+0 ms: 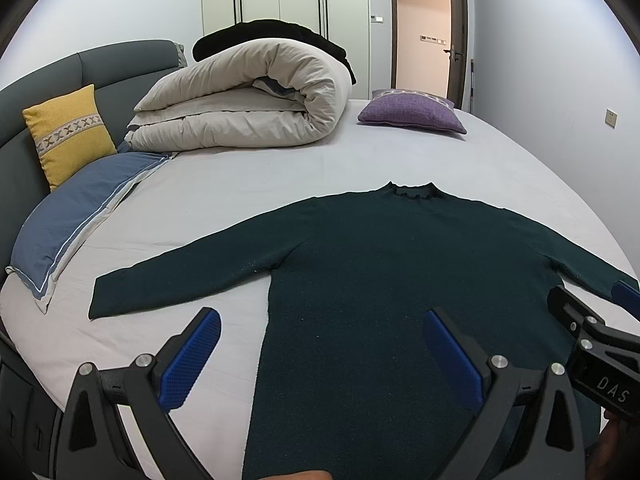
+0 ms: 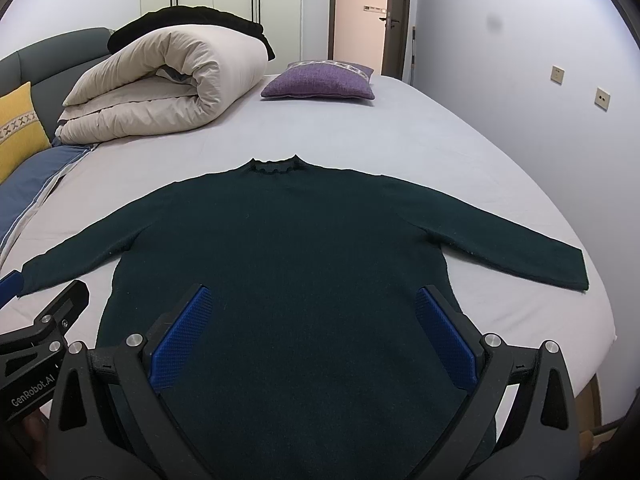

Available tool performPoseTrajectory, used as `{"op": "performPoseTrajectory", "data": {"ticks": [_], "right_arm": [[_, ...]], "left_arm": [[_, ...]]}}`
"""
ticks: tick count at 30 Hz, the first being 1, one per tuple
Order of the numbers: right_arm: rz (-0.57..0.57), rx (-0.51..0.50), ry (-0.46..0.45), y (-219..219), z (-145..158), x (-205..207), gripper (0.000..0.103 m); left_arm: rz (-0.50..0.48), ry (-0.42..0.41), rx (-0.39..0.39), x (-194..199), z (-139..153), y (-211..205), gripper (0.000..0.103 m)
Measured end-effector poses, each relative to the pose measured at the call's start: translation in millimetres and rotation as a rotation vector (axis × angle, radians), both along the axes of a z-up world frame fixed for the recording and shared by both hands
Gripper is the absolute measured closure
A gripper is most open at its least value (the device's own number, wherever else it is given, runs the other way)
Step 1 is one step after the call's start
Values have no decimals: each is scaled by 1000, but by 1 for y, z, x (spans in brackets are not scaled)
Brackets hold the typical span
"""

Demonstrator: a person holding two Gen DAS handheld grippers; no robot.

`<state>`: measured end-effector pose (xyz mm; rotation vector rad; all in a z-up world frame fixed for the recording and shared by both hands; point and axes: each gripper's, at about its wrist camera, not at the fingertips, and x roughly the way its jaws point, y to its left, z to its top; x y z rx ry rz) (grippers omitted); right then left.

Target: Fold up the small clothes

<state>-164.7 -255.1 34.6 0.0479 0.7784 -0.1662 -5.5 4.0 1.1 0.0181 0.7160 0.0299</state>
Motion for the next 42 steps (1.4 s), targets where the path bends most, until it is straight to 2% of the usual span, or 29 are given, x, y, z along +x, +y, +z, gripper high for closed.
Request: {"op": "performPoseTrajectory", "data": {"ticks": [11,15,19,23,24,26,28,31,32,33,36,40,42], "right_arm": [[0,11,9,-2,-2,2,0],[-18,61,7,-26,-8,4,0],[-97,186,-42,-98,-14,1,0],[-303,388,-110,-223,-34,-19,0],[-377,461,-128,-259,-44,-28,3],[-522,625,-146,-330,-72,-47,14],[-648,771,-169,-389,-102,-68,26],[-799,902,-219,-448,-138,-99,29],[-817,934,-246,-460,-146,-106,33],[-821,953,-268,-469,-151,-108,43],[-803,972,-306,-486,-156,-103,50],[-798,981,-294,-502,-168,-87,82],[-794,942,-271,-513,-159,-75,95]], "left_arm": [[-14,19,-17,6,-8,-4,0],[-36,59,-77,15,-17,-5,0],[-62,143,-167,31,-31,-6,0],[-119,237,-310,53,-50,-11,0],[-132,263,-348,59,-55,-13,0],[-144,278,-405,68,-64,-19,0],[-126,271,-411,74,-69,-28,0],[-138,347,-407,89,-82,-43,0],[-128,364,-422,95,-86,-45,0],[-109,367,-429,99,-89,-47,0],[-99,366,-465,112,-93,-50,0],[-129,381,-523,123,-99,-59,4],[-140,384,-543,129,-99,-59,13]]}}
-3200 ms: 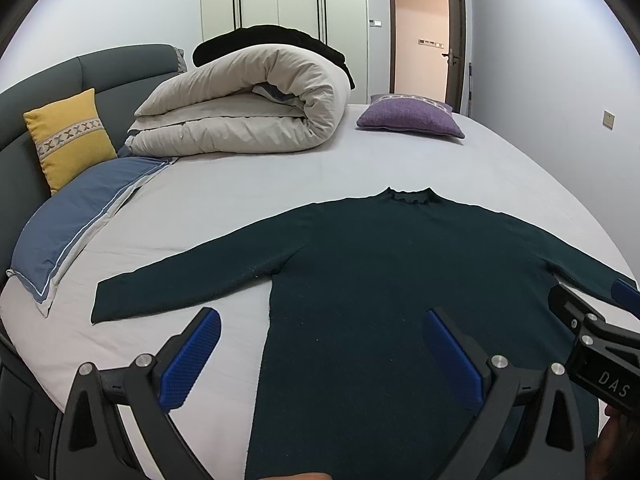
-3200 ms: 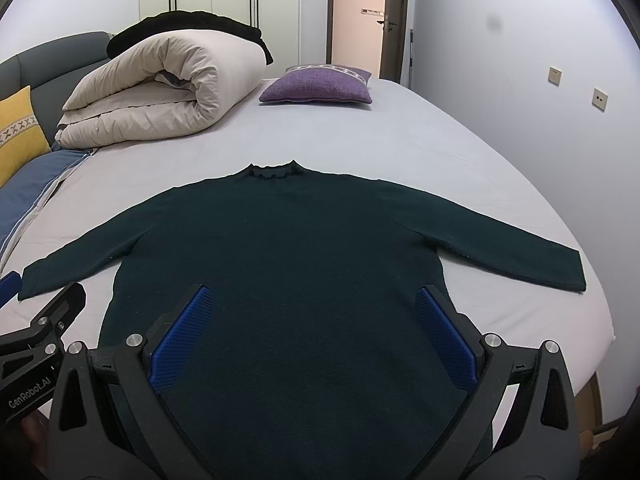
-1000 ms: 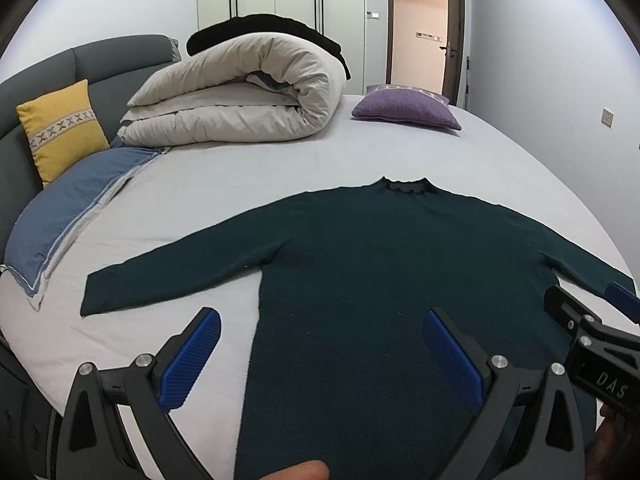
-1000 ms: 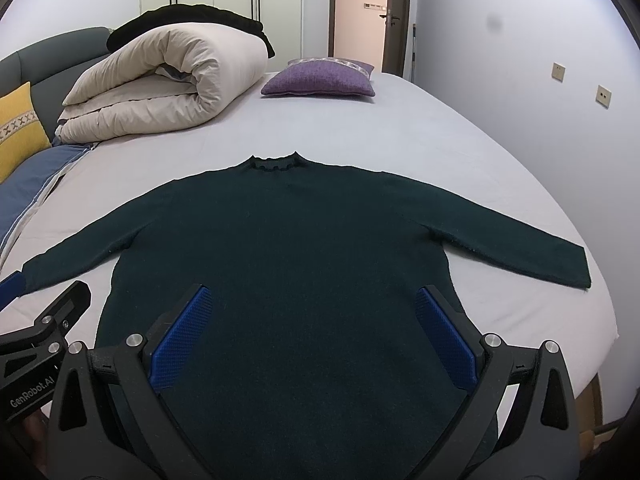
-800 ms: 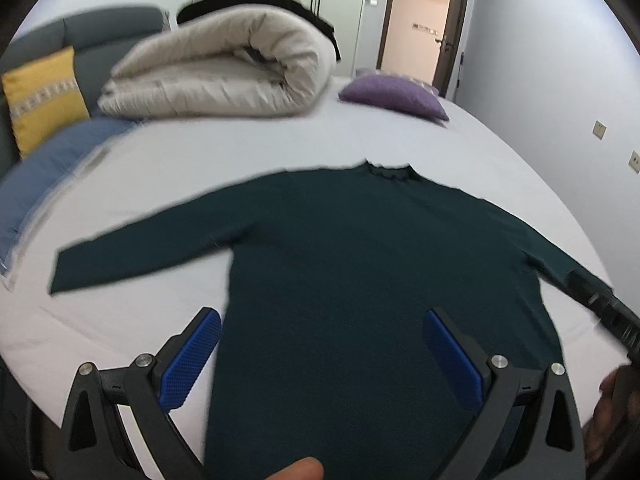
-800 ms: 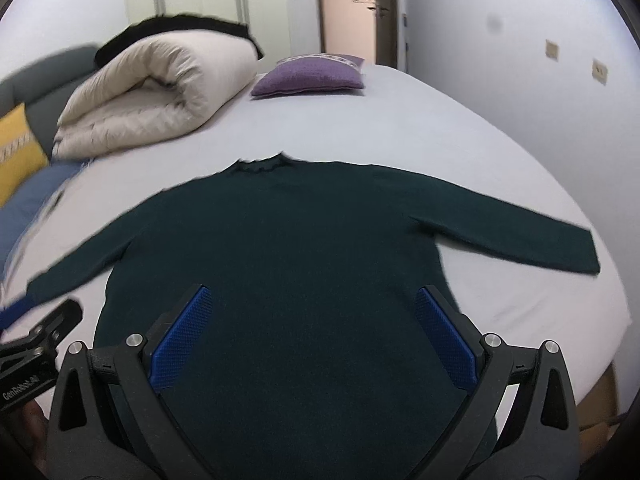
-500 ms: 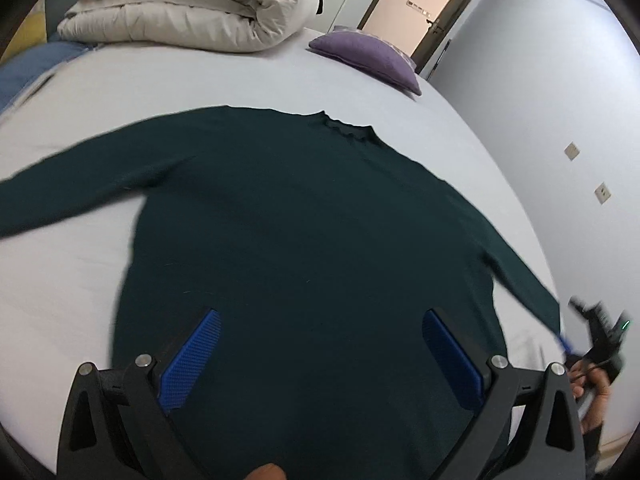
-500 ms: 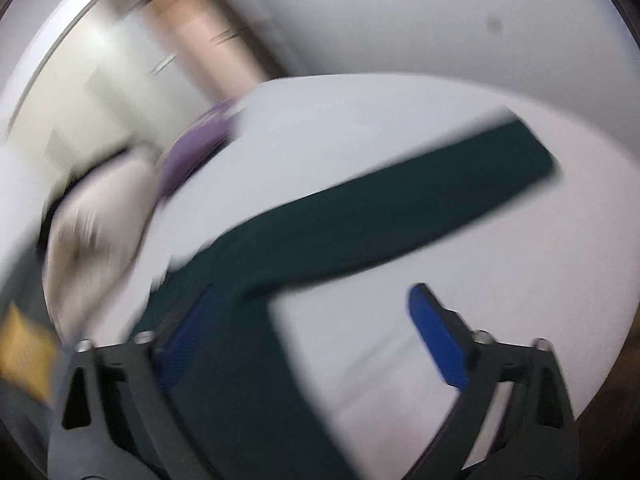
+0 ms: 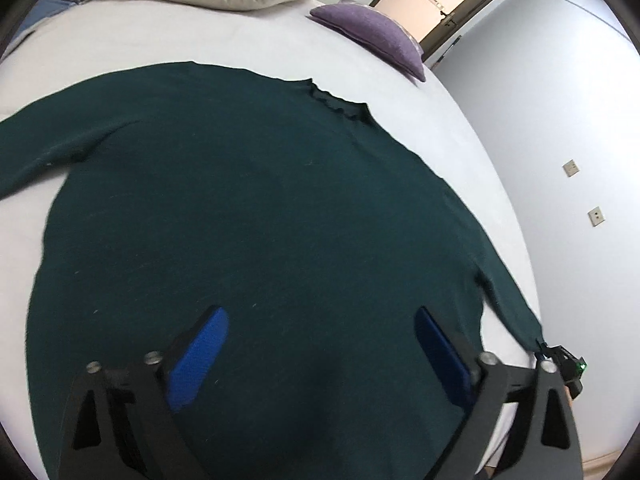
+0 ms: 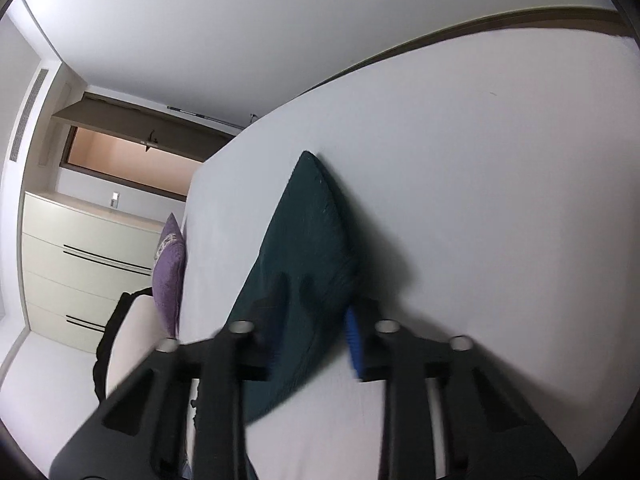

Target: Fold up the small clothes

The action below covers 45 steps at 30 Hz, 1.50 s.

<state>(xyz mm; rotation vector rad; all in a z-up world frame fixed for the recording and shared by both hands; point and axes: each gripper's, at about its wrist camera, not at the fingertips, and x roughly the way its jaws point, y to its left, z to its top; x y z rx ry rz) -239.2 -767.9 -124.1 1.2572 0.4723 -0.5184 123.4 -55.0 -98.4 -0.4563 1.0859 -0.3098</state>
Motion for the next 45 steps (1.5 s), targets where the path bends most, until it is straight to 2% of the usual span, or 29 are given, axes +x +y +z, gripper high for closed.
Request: {"op": "performPoseTrajectory", "data": {"ticks": [3,6,10,13,15,18,21,23,24,25,27,29,31,33,34,36,37,39,42,45], "right_arm": [[48,-94,11,2,27,22,96],[159,-195,4,27,72,69,96],[413,-342,-22,120,125,154,96],[648,-405,-44,215,137,214,96],[761,-413,-30,281,125,236,96],[910,-392,39,359,89,268,96],[976,-397,103,408,29,257,91],[991,-418,109,421,11,270,83],[1006,-414,93,432,2,267,70],[1017,-398,72,438,-4,252,48],[1006,-385,41,440,-14,222,38],[1006,-396,39,434,0,204,37],[1008,-353,39,412,4,186,37],[977,-309,16,375,23,171,37],[947,-287,-9,361,26,164,37],[898,-262,-41,336,35,153,37],[870,-251,-53,324,38,152,37],[819,-245,-62,297,46,143,37],[759,-239,-62,265,54,136,37],[692,-145,-72,235,47,127,36]], "left_arm": [[-2,-3,-28,8,3,4,15],[-4,-23,-72,17,10,9,15],[1,-57,-133,29,21,22,15],[6,-76,-175,39,25,35,15],[-2,-76,-195,46,25,39,15],[-17,-59,-216,52,18,40,15],[-41,-20,-241,63,4,29,15],[-58,8,-257,71,-5,18,15],[-67,16,-263,73,-7,13,15],[-75,25,-266,76,-10,6,15],[-90,46,-263,82,-16,-8,15],[-110,74,-247,90,-25,-25,15],[-122,111,-237,99,-36,-39,23],[-138,140,-207,103,-44,-50,42],[-138,144,-188,106,-47,-54,47],[-132,144,-134,111,-49,-60,76],[-124,152,-114,114,-49,-61,84],[-122,160,-116,118,-48,-58,92],[-120,115,-118,116,-33,-49,94],[-106,46,-105,115,-14,-36,94]]}}
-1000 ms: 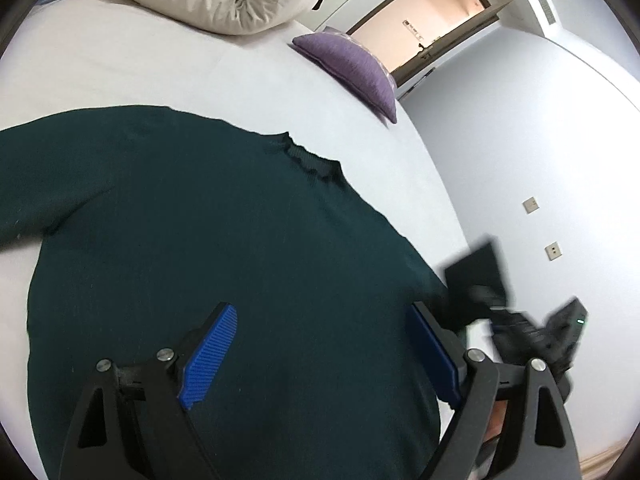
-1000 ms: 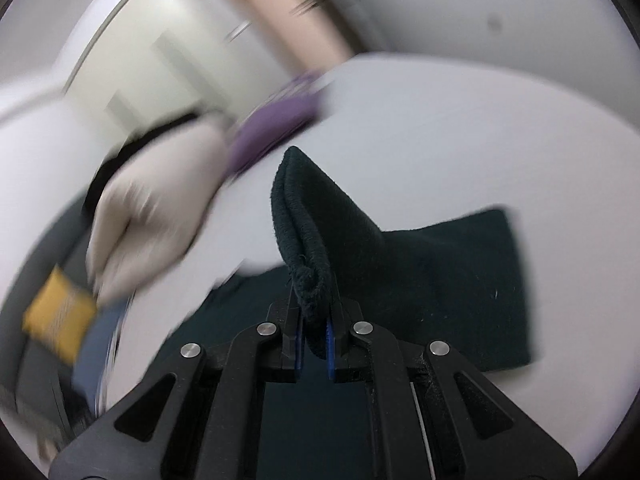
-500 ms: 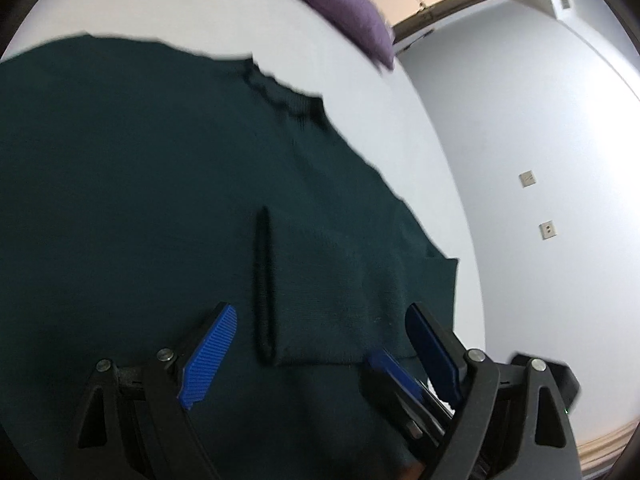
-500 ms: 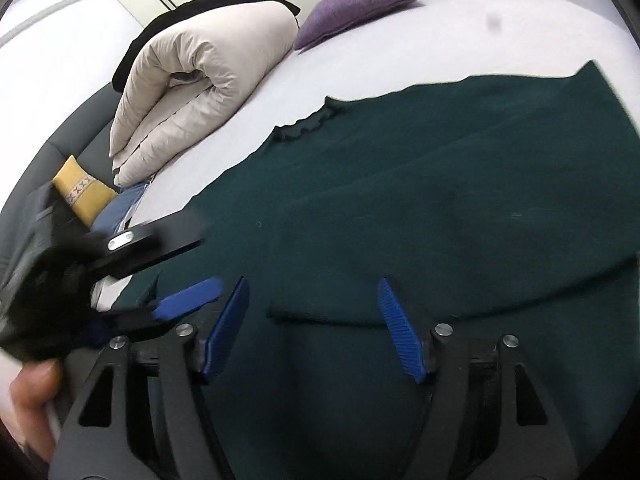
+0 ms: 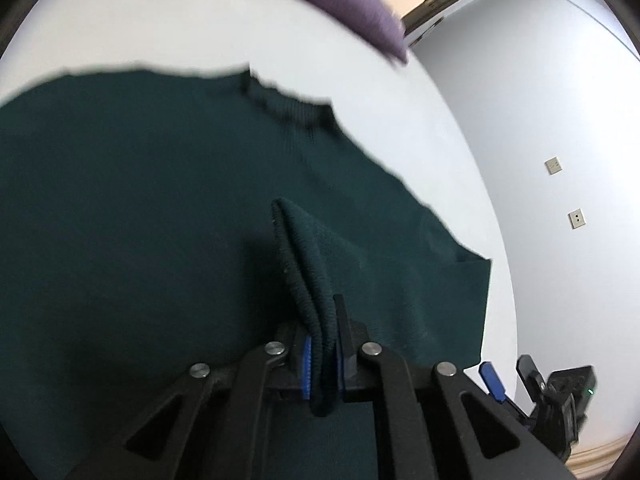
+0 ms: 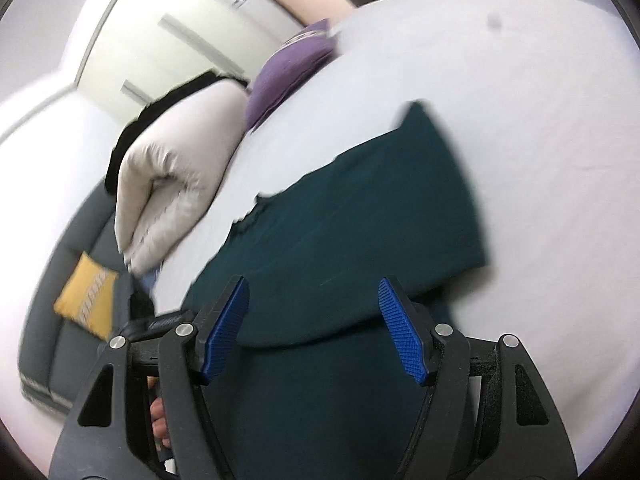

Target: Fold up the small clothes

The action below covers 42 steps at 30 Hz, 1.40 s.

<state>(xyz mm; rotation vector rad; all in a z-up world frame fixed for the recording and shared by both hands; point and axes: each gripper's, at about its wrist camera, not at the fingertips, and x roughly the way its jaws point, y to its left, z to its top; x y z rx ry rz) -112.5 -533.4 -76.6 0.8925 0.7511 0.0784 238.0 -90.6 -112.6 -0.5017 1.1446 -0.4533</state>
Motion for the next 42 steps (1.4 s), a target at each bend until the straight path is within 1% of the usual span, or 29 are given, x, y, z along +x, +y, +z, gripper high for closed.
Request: {"op": "performPoseTrajectory", "data": {"ticks": [1,3,5,8,9,11,14,15,16,18,20,22,24,26,27,28,29,31,33,35,37,39,41,42], "right_arm": [[-27,66,8,-11,-5,-3,36],[-56,167,14,-23,-15,-5,36],[-76,239,14,-30,-23,-7,36],[-58,364,17,-29,-34,-1,36],[-48,378,22,-26,-36,3,36],[-31,372,45,-18,-41,14,36],[-49,348,81,-14,-54,32,36],[-67,352,90,-14,-59,36,38],[-82,360,83,-17,-63,39,39],[-137,307,70,-25,-62,38,39],[-161,349,45,-33,-67,35,40],[-168,367,46,-36,-72,33,48],[-152,329,54,-35,-69,32,49],[-135,299,89,-34,-62,29,49],[-123,273,89,-35,-53,28,45],[-111,230,69,-36,-41,28,45],[-108,169,46,-39,-28,28,45],[-112,32,32,-44,-4,41,45],[-89,-35,39,-46,5,64,45],[-36,-122,79,-42,3,100,49],[-4,-210,128,-35,-4,129,60],[39,-297,165,-25,-10,154,67],[60,-422,213,-13,-18,173,69],[67,-460,233,-9,-22,179,72]], "left_arm": [[10,-22,-2,0,6,7,94],[35,-70,9,-1,17,22,94],[62,-109,17,-1,23,41,94],[100,-124,17,0,23,64,94],[103,-122,15,2,21,68,94],[106,-117,27,7,17,74,94],[115,-112,53,12,8,77,94],[120,-105,55,14,2,80,94],[123,-102,56,13,-2,82,94],[134,-98,61,14,-11,87,94],[138,-92,59,17,-19,91,94],[141,-88,66,17,-26,91,94],[146,-96,63,7,-31,94,94],[142,-105,56,8,-32,94,94],[137,-111,54,10,-32,94,94],[132,-117,52,9,-32,95,94],[127,-121,47,9,-33,97,94],[126,-128,39,8,-34,96,93],[126,-136,42,5,-37,95,92],[125,-156,57,3,-38,93,91],[124,-169,54,3,-39,93,91],[122,-181,55,2,-41,94,91],[125,-198,66,-1,-40,93,91],[127,-205,72,-2,-40,92,91]]}}
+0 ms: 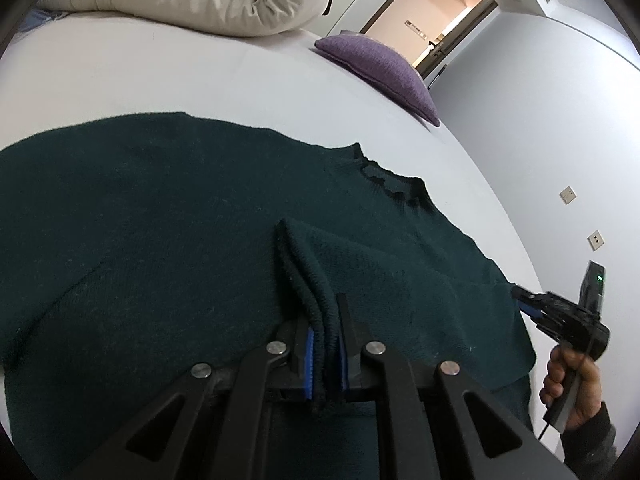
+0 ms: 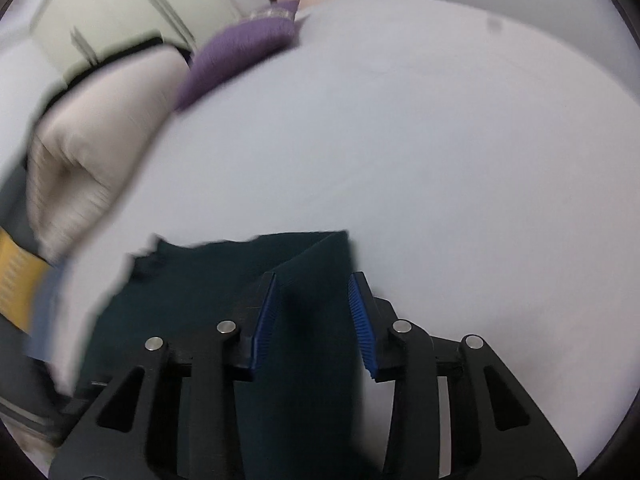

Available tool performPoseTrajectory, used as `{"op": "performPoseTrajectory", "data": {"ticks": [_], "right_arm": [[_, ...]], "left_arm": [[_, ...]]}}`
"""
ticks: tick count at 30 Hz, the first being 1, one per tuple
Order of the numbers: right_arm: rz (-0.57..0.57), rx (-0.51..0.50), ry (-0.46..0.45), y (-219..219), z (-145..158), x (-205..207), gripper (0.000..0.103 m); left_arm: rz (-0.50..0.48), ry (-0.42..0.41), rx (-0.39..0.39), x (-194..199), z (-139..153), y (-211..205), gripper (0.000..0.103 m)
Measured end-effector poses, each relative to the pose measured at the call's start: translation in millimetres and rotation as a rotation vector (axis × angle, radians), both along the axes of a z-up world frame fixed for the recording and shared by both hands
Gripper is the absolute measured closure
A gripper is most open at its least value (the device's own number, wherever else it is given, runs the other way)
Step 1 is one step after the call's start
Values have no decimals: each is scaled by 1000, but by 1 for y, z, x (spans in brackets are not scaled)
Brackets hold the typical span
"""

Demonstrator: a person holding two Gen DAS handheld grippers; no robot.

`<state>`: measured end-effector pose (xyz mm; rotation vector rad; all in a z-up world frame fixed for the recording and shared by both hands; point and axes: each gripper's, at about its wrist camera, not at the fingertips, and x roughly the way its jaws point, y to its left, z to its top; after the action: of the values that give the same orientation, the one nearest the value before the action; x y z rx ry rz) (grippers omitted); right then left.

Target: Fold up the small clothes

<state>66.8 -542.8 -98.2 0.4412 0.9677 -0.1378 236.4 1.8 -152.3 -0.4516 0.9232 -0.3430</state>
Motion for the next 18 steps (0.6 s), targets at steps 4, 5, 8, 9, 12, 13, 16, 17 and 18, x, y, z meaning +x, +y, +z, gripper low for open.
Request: {"op": "performPoseTrajectory", "data": {"ticks": [4,5,8,9,12,13,16,17,18], "right_arm": [[-20,-70,11,-2,-10,10,96],[-25,-71,5,-3,-10,10,96],[-23,-116,-6,2,-12,12,97],[-29,-122,-12,3,-14,13,98],[-59,-94,-35,-4,-24,18,99],[-65,-80,-37,-5,-27,20,99],[-52,-99,-31,-3,-27,25,99],[-45,-93,-28,-3,-26,26,99],[-45,-74,-23,-5,-23,26,99]], "left_arm": [[16,-24,19,-3,3,0,92],[22,-28,21,-3,3,1,92],[35,-19,25,3,2,1,92],[35,-13,29,4,1,0,92],[34,-17,38,3,-1,0,92],[35,-12,29,4,-3,2,92],[41,-10,15,8,-3,3,91],[36,-13,22,8,-2,2,91],[33,-14,26,8,-1,2,91]]}}
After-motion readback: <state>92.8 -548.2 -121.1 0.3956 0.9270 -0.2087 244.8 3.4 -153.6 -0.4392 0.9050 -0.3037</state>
